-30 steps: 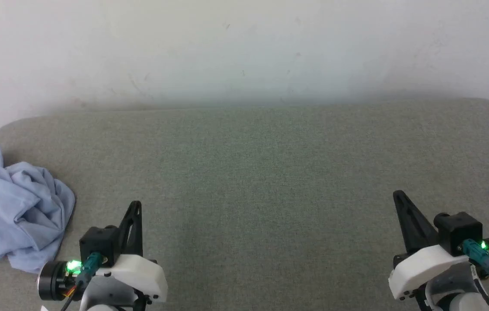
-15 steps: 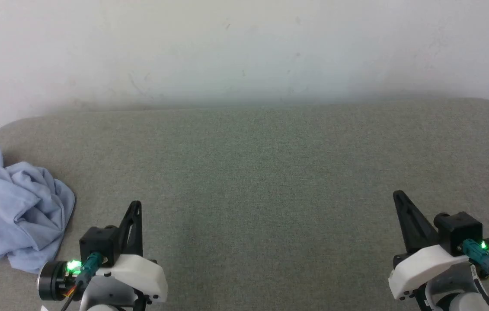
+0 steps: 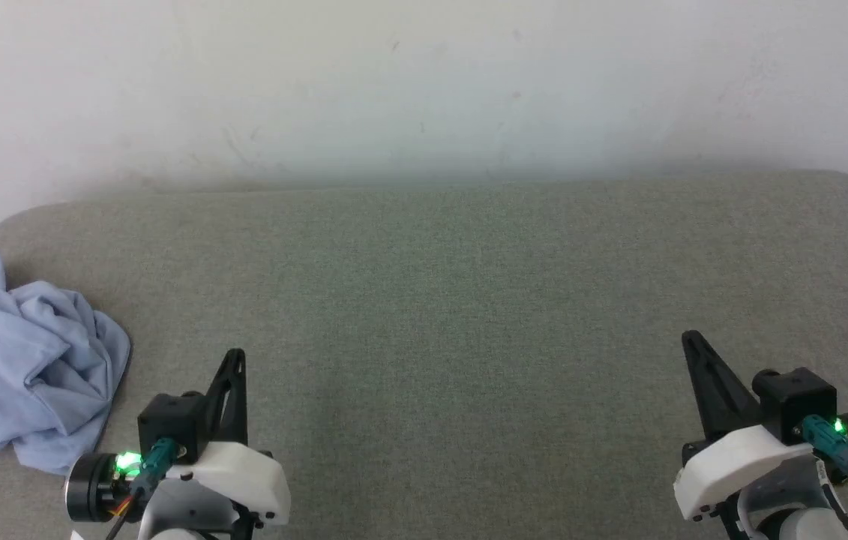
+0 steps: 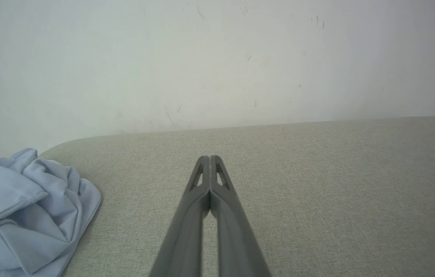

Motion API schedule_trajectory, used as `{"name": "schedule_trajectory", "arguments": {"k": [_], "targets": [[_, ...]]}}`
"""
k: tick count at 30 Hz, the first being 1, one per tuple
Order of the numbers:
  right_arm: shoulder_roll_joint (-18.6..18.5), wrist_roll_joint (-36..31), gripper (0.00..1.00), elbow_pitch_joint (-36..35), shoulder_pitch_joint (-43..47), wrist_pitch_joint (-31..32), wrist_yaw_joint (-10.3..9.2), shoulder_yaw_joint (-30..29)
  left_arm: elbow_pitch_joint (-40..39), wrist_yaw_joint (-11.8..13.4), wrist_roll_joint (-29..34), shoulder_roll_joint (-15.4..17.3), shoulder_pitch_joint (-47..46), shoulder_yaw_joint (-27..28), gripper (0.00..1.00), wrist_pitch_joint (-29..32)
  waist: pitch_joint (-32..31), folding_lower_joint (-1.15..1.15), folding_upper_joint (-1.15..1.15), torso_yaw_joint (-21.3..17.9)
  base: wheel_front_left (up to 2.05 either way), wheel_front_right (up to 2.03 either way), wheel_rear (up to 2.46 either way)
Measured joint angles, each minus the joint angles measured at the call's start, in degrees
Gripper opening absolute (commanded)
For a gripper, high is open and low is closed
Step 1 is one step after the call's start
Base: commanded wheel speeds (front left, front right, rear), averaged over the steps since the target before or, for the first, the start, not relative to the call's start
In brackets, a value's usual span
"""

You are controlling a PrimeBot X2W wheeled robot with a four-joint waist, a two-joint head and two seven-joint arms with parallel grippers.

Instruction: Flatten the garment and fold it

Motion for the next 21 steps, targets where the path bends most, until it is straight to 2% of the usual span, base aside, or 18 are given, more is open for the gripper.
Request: {"name": "schedule_trajectory", "arguments": {"k": [21], "targets": [[0.0, 0.0, 0.00, 0.0, 0.0, 0.0, 0.00, 0.0, 0.0, 0.0, 0.0, 0.0, 0.0, 0.0, 0.00, 0.0, 0.0, 0.00, 0.00, 0.0, 0.00, 0.00, 0.00]]}}
